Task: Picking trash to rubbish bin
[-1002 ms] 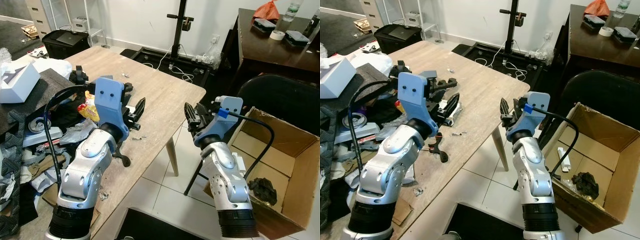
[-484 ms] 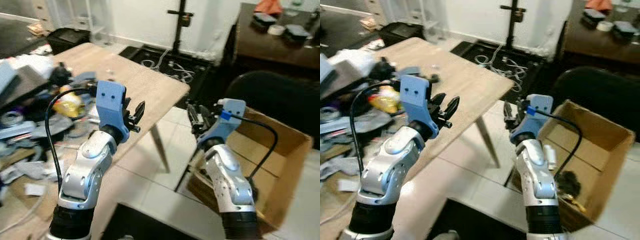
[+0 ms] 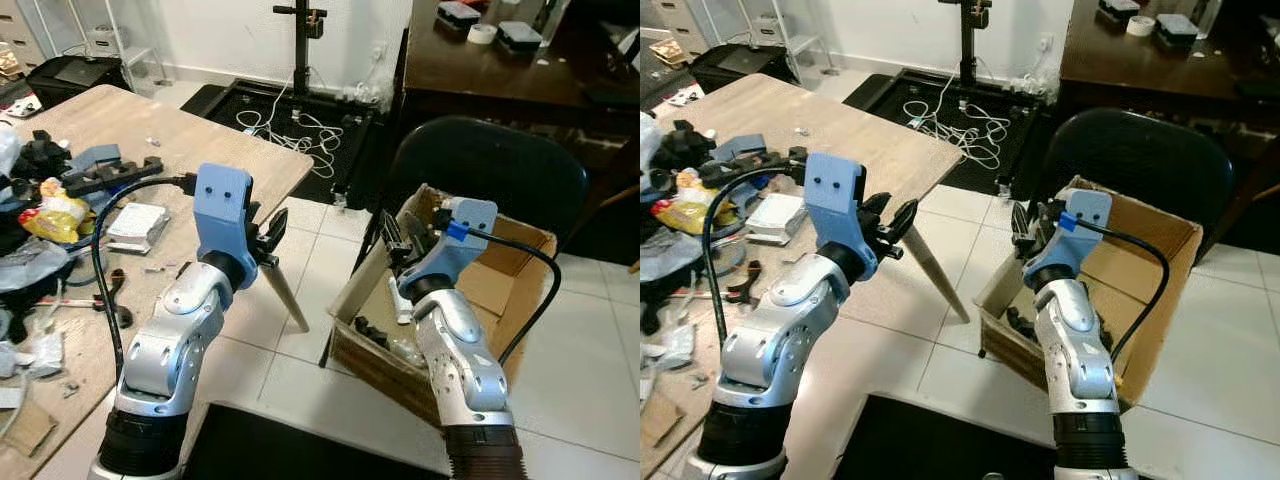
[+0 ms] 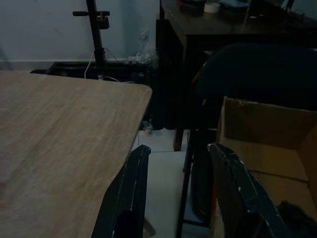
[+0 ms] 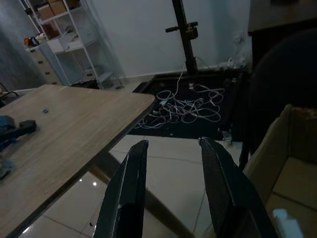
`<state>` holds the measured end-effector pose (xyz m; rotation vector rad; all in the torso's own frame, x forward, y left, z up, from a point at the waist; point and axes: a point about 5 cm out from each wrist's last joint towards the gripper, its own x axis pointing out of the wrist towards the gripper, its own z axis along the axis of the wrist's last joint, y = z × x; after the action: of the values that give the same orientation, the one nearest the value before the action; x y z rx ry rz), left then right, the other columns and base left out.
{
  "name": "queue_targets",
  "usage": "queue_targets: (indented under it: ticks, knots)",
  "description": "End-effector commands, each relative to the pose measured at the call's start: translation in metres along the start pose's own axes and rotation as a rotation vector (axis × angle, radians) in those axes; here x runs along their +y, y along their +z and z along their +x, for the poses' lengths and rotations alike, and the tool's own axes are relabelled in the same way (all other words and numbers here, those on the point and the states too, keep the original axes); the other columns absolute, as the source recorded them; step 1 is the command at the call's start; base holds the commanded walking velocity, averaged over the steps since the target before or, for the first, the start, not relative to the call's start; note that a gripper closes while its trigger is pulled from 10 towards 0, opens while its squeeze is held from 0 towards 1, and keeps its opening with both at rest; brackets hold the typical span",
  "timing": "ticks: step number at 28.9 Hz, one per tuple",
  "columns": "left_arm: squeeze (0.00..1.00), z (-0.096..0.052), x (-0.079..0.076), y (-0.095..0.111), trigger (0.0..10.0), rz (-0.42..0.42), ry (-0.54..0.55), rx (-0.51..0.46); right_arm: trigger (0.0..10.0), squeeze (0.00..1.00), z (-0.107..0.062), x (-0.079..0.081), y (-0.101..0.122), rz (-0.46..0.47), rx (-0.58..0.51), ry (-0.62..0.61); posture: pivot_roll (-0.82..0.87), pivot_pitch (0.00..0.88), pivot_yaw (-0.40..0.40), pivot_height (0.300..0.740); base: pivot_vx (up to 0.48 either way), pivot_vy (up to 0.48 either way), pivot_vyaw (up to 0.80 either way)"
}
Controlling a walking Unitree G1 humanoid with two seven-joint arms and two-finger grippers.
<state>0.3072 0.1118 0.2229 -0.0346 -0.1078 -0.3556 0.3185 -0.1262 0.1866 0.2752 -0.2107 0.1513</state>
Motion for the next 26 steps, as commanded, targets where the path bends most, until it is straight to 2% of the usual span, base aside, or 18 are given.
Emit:
queue_targets:
  ticks: [1, 11, 21, 26]
  knots:
    - [0.0, -0.001, 0.007, -0.006, 10.0, 0.008, 0.042, 0.038, 10.0, 0.0, -0.002, 0.005, 0.001, 0.019, -0.001, 0.018, 0.12, 0.141, -0.006, 0.74, 0.0, 0.0, 0.0]
    - [0.0, -0.001, 0.005, -0.007, 10.0, 0.034, 0.036, 0.041, 10.0, 0.0, -0.002, 0.005, 0.001, 0.019, 0.003, 0.02, 0.12, 0.141, -0.006, 0.74, 0.0, 0.0, 0.0]
    - [0.0, -0.004, -0.005, 0.006, 10.0, -0.016, -0.047, -0.057, 10.0, 0.0, -0.001, 0.007, 0.004, -0.004, -0.01, 0.038, 0.12, 0.139, -0.007, 0.74, 0.0, 0.0, 0.0]
    - [0.0, -0.006, -0.005, 0.008, 10.0, -0.018, -0.053, -0.068, 10.0, 0.0, -0.001, 0.01, 0.006, -0.016, -0.017, 0.058, 0.12, 0.136, -0.006, 0.74, 0.0, 0.0, 0.59]
